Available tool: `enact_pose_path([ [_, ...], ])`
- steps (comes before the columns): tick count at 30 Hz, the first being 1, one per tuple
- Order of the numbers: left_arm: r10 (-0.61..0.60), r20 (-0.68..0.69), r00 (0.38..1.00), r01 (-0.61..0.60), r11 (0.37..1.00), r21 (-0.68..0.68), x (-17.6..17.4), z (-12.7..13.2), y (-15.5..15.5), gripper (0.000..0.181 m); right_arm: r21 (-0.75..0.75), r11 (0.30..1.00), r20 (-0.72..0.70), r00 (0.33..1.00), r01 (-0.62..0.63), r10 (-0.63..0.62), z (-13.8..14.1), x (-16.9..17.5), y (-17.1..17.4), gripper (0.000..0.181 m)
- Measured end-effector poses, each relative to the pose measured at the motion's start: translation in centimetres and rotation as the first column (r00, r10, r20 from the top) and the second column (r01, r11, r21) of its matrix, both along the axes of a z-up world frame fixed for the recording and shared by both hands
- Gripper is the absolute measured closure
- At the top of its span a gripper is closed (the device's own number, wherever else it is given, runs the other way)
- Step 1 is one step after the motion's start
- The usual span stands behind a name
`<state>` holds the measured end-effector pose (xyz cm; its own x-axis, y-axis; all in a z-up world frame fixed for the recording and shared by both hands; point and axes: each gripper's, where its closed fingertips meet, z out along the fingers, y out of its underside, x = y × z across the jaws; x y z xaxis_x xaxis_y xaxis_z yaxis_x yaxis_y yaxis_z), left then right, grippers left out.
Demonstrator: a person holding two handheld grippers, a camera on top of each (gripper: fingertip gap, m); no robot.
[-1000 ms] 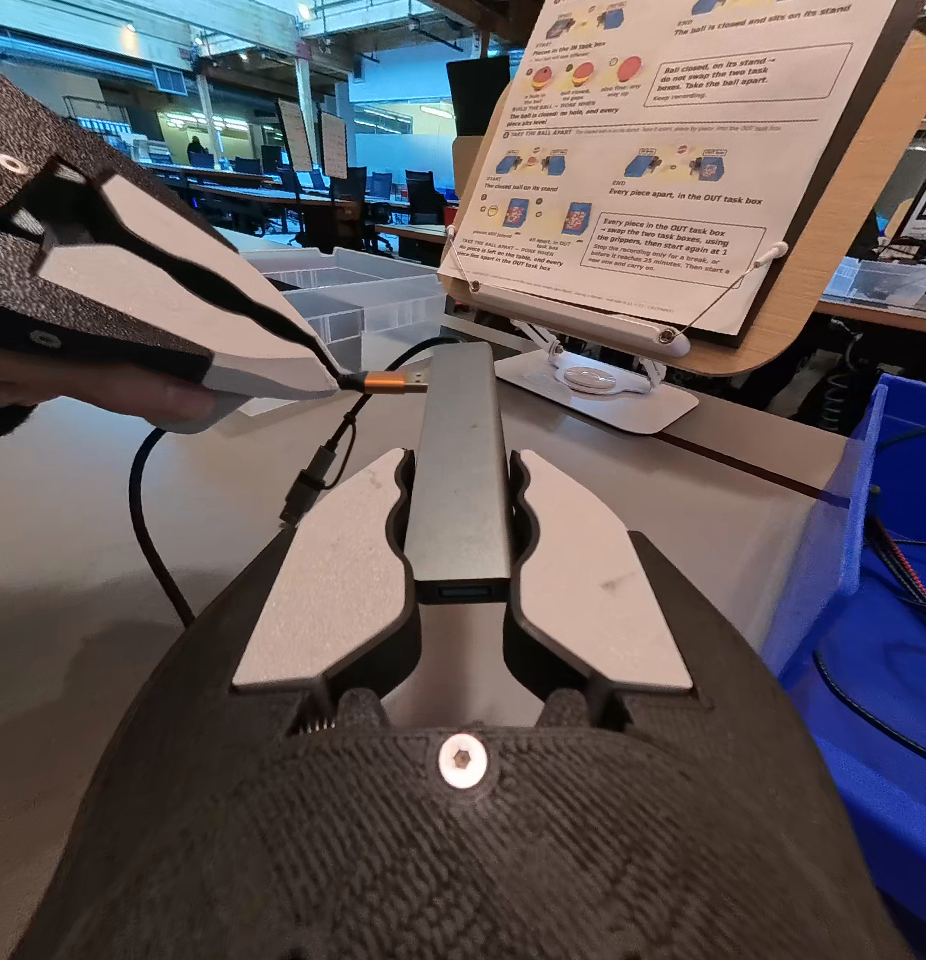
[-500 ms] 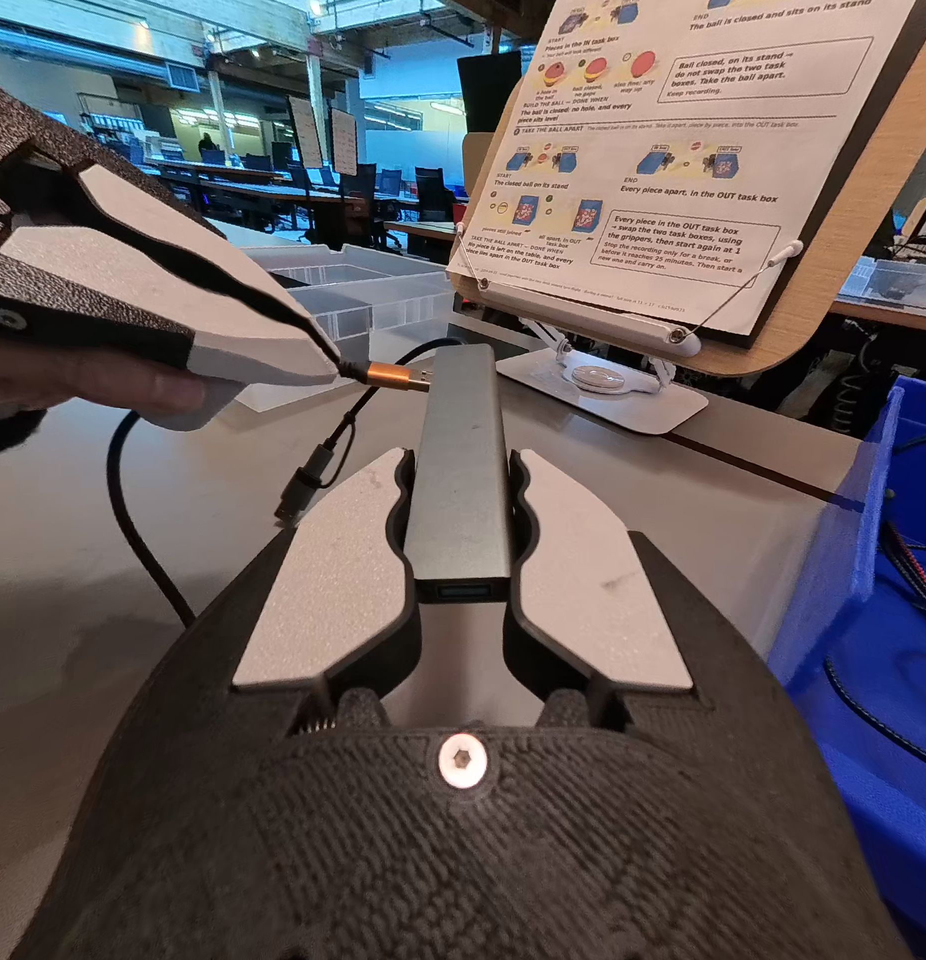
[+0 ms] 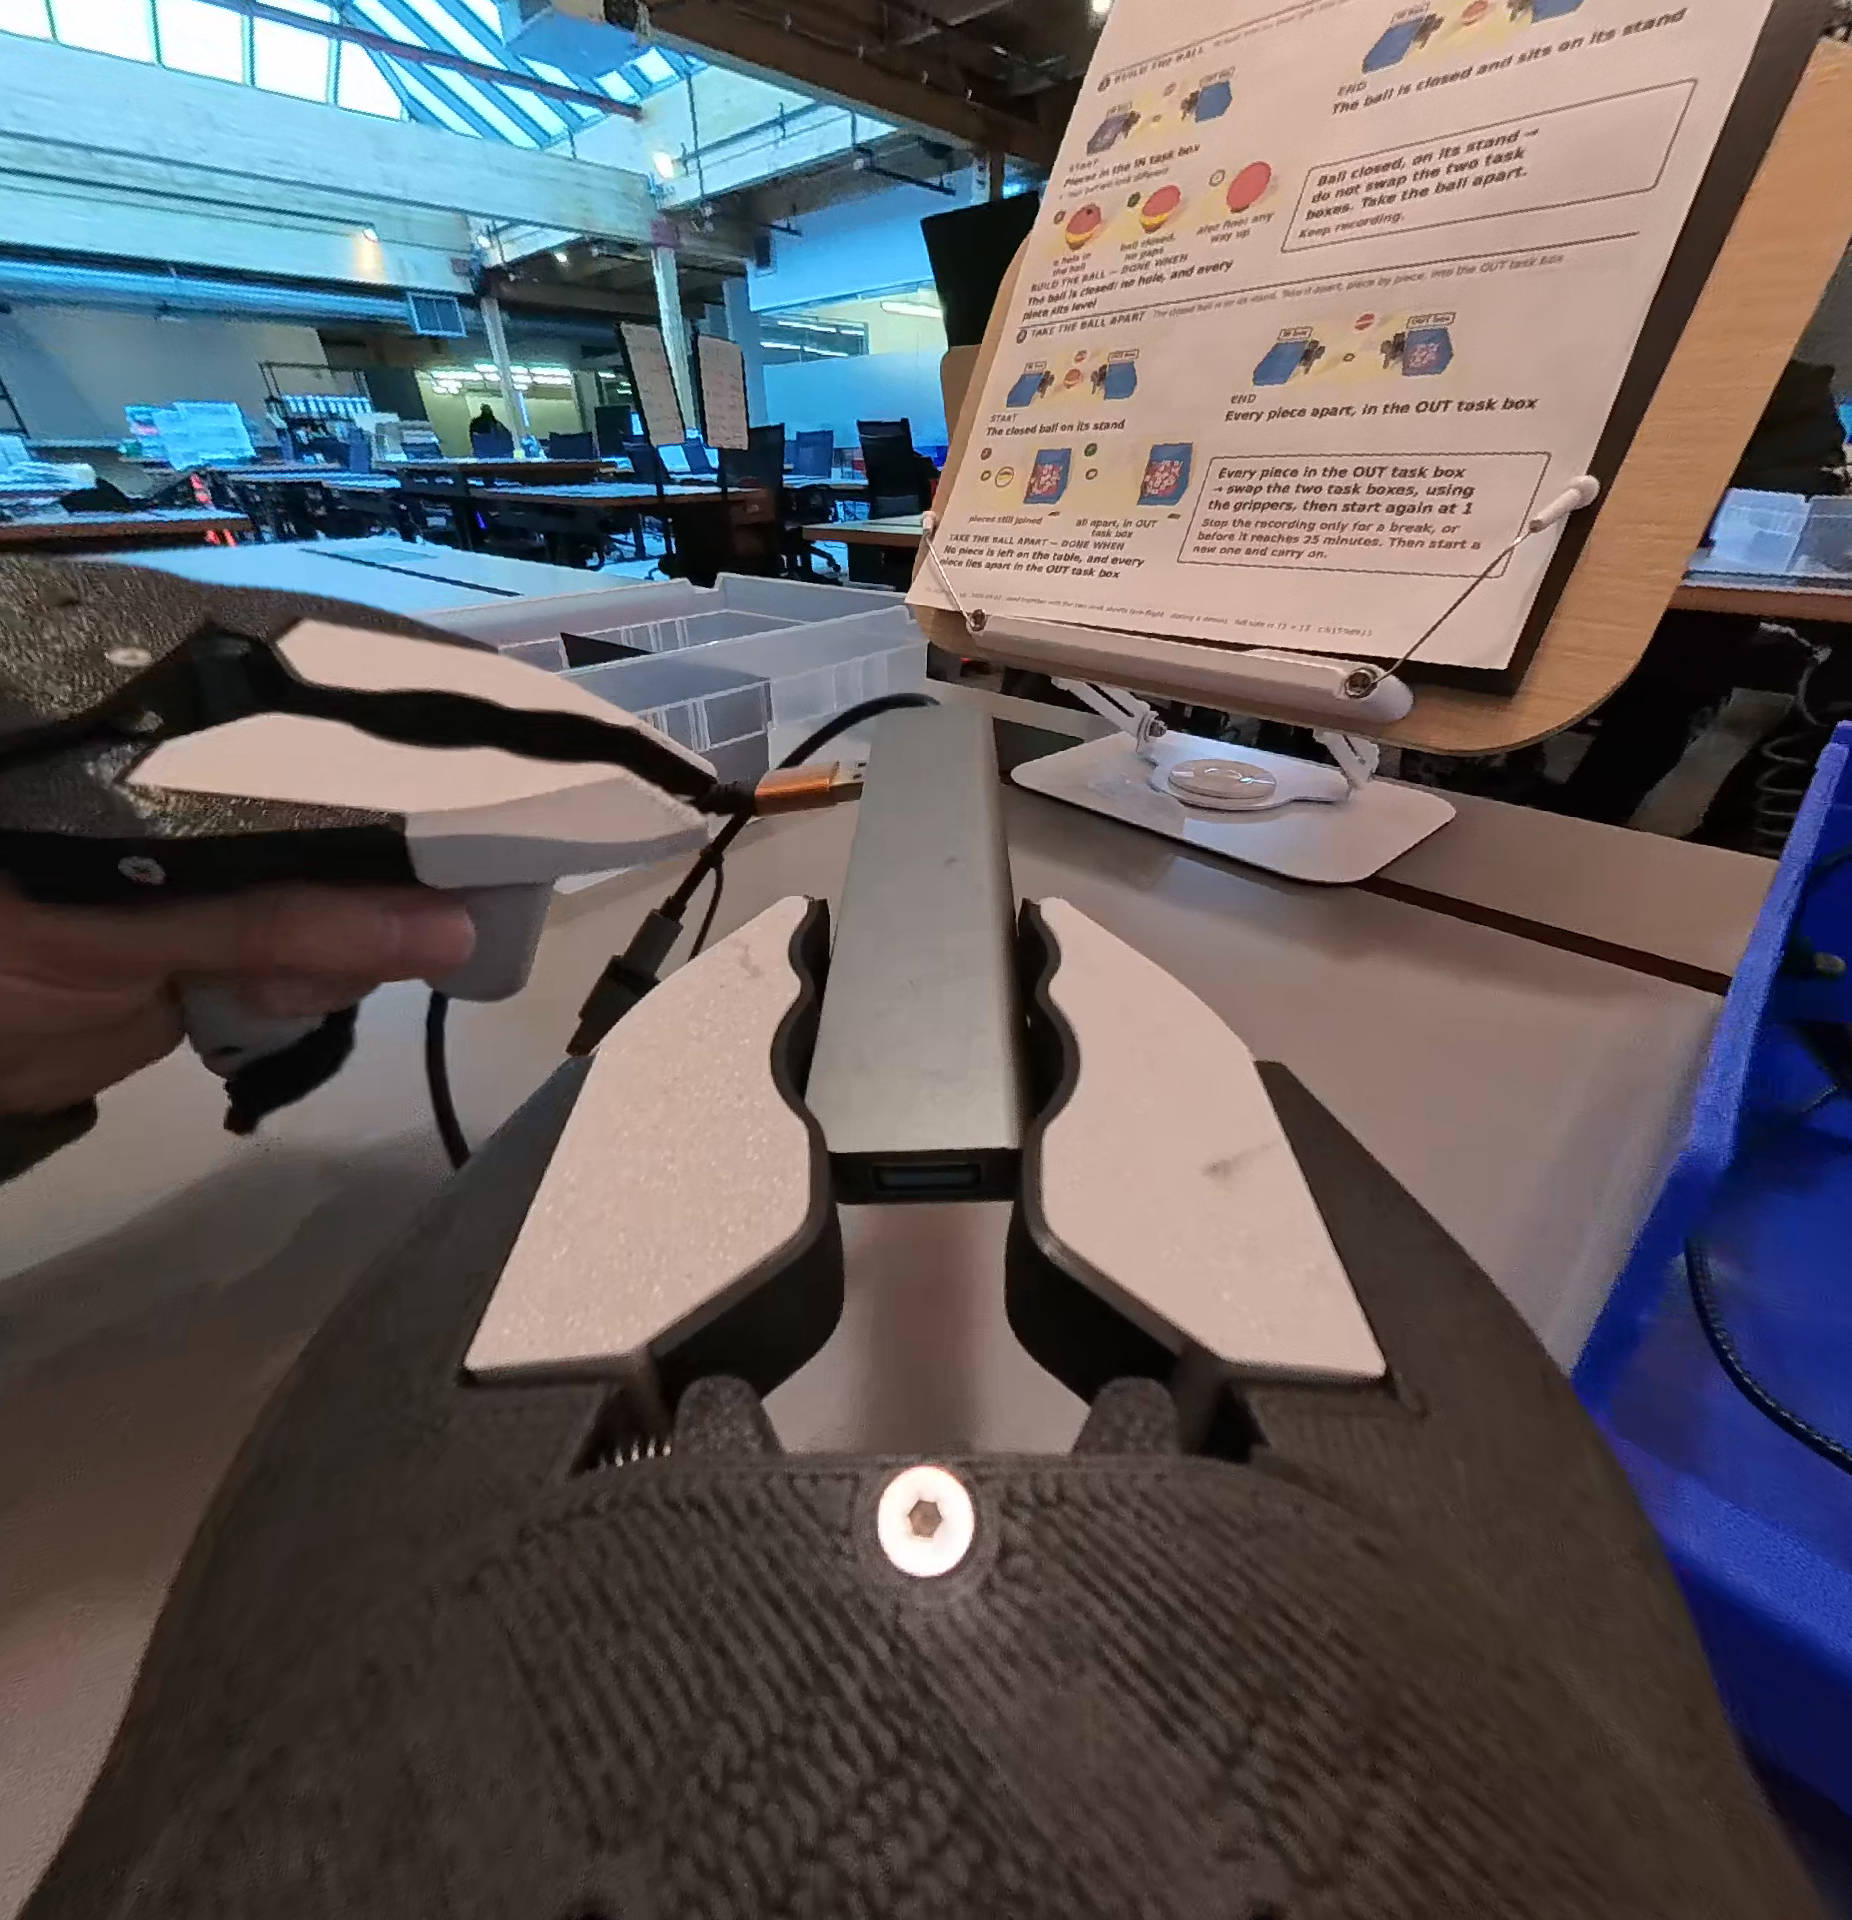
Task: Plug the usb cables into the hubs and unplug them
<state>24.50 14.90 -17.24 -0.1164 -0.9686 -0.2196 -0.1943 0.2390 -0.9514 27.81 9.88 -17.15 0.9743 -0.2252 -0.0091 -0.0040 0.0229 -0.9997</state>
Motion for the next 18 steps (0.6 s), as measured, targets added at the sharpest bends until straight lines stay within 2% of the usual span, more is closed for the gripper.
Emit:
enact_pose_path([
  [4,-0.043,0.033,0.999,0.045,0.998,-0.053,0.2,0.1,-0.5,0.165,0.02,1.0,-0.021,1.0,-0.003,0.003,0.2,0.2,-0.2,0.146],
  [7,-0.021,0.011,1.0,0.022,0.996,-0.084,0.4,-0.2,0.1,0.156,0.016,0.999,-0.001,1.0,-0.028,0.028,0.2,-0.3,0.0,0.146],
  [12,-0.033,-0.009,0.999,0.032,0.994,-0.105,0.5,-0.6,-0.1,0.165,-0.017,0.999,0.064,0.997,-0.046,0.047,0.0,-1.2,0.4,0.146],
  [18,-0.021,-0.023,1.0,0.019,0.995,-0.097,0.5,-0.9,0.0,0.167,-0.007,0.998,0.051,0.997,-0.062,0.063,0.0,-1.3,0.4,0.146],
])
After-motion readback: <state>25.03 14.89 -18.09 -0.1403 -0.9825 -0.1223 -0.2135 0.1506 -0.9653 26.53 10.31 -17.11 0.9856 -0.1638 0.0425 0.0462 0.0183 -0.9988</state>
